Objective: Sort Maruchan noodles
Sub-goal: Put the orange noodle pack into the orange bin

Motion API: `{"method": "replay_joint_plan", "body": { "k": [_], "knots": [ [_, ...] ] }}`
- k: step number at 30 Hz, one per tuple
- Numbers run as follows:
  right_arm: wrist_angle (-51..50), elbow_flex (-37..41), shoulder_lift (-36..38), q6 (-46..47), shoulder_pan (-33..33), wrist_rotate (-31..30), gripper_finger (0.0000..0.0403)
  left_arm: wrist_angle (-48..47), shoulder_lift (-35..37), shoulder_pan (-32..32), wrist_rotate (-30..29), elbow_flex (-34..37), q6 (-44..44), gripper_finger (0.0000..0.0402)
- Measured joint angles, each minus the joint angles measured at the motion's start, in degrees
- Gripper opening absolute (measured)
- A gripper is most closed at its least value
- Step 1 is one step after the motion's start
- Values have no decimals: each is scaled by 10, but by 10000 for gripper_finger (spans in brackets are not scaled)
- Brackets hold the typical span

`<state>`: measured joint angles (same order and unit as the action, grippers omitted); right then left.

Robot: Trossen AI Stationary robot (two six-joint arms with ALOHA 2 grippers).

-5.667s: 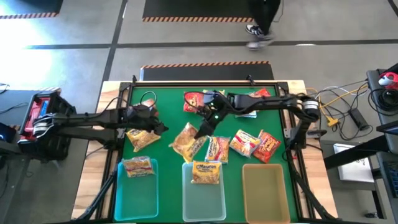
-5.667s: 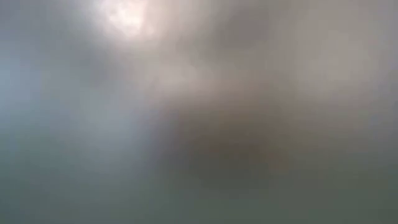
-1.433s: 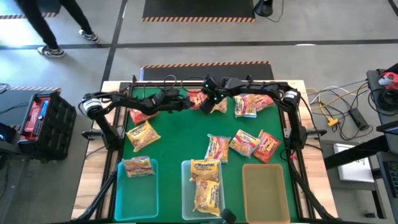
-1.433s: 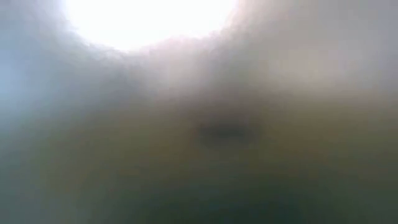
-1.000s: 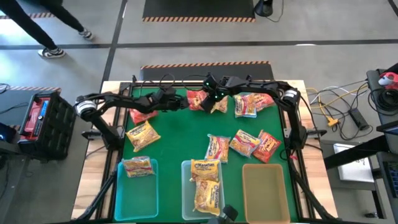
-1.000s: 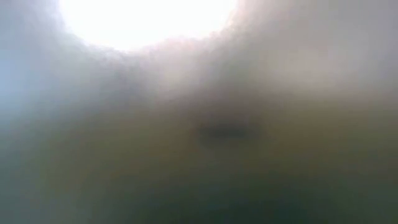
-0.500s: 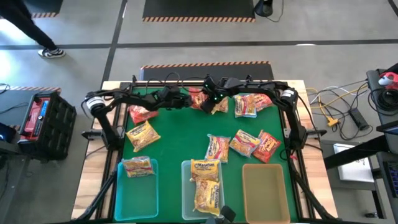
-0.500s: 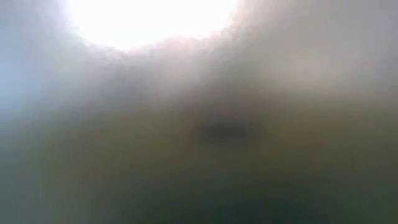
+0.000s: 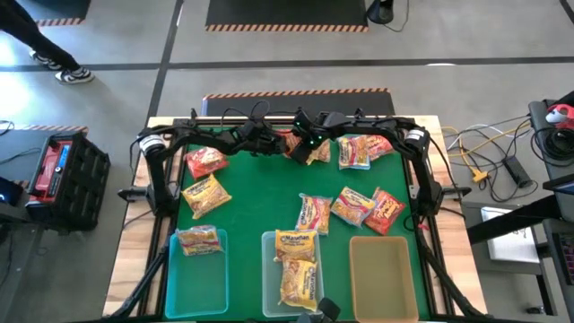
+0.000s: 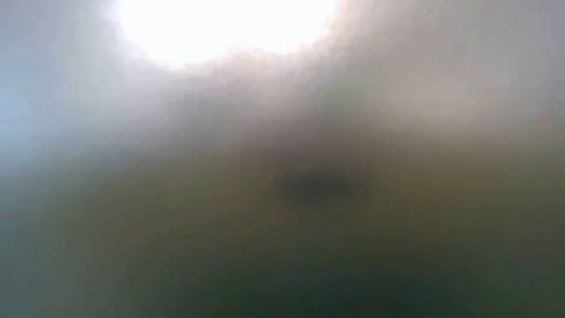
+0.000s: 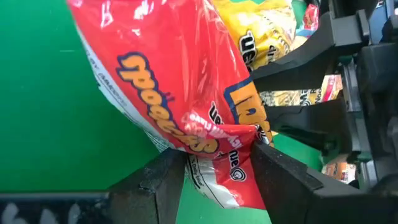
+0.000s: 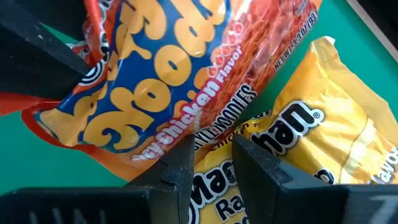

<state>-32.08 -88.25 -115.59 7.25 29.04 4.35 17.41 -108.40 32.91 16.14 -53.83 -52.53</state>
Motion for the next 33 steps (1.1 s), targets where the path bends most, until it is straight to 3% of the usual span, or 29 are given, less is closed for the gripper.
{"method": "replay_joint_plan", "body": {
  "k": [5,15,24,33],
  "knots": [
    [-8,-6,2,1,-2,4,100,-4,3,0,14,5,5,142],
    [-72,-36,12,-5,-3,27,100,-26,3,-1,32,11,8,9],
    [-118,-43,77,-12,-3,34,100,-60,27,-5,83,12,54,0],
    [-122,-43,118,7,-13,52,100,-221,144,-35,116,20,183,0]
  ]
}}
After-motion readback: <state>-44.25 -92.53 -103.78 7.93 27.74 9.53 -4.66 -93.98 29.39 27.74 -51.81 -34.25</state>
